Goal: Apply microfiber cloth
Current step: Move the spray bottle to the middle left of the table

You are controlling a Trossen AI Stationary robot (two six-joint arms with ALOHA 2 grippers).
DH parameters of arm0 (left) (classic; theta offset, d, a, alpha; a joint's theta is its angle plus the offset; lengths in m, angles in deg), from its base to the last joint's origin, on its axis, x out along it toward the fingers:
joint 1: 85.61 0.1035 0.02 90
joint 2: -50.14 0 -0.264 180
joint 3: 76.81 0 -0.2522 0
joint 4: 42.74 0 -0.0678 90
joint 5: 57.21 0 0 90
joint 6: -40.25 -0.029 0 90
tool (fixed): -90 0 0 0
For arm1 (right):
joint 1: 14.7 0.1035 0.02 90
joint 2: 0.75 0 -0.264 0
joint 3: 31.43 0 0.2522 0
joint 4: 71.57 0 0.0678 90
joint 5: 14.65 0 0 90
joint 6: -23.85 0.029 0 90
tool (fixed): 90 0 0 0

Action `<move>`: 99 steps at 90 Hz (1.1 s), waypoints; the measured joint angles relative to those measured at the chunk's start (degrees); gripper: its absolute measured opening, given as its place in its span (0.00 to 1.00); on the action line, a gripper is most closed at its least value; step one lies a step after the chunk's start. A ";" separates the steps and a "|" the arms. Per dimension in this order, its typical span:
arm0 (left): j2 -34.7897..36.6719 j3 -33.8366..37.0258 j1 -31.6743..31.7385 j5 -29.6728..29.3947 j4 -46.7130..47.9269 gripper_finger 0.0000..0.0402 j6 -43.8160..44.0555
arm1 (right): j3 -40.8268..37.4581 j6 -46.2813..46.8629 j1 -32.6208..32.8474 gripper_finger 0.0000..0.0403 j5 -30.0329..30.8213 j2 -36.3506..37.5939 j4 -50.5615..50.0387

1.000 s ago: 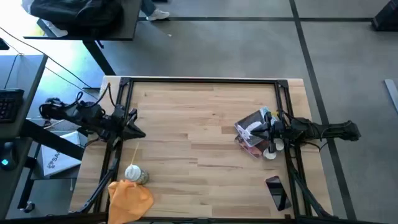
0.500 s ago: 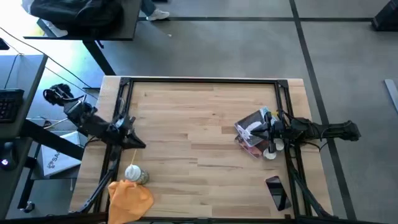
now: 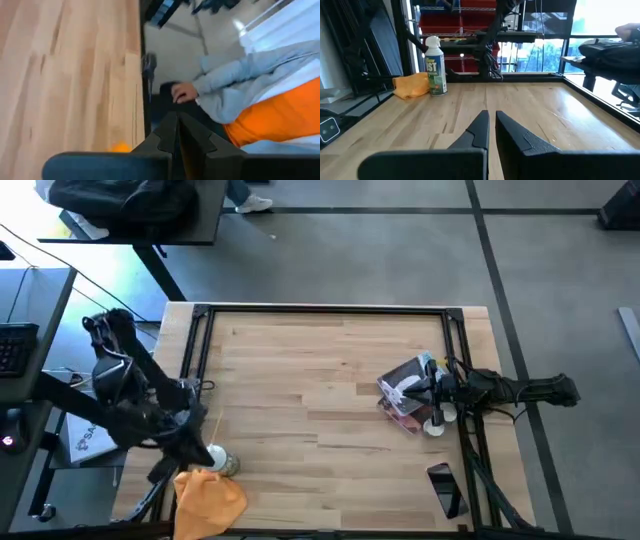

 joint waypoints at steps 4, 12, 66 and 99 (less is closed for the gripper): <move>-0.91 -0.38 -0.57 2.16 0.58 0.00 4.38 | 0.01 0.00 -0.01 0.00 0.00 0.00 0.00; -2.57 -0.37 -1.80 6.77 0.84 0.00 12.83 | -0.01 0.00 0.01 0.00 0.00 0.00 0.00; -9.30 -0.32 -3.67 24.12 18.75 0.04 55.67 | 0.01 0.01 0.00 0.00 0.01 -0.01 0.00; -9.38 -0.32 -0.14 21.46 22.26 0.31 57.81 | 0.01 0.00 -0.01 0.00 0.01 0.00 0.00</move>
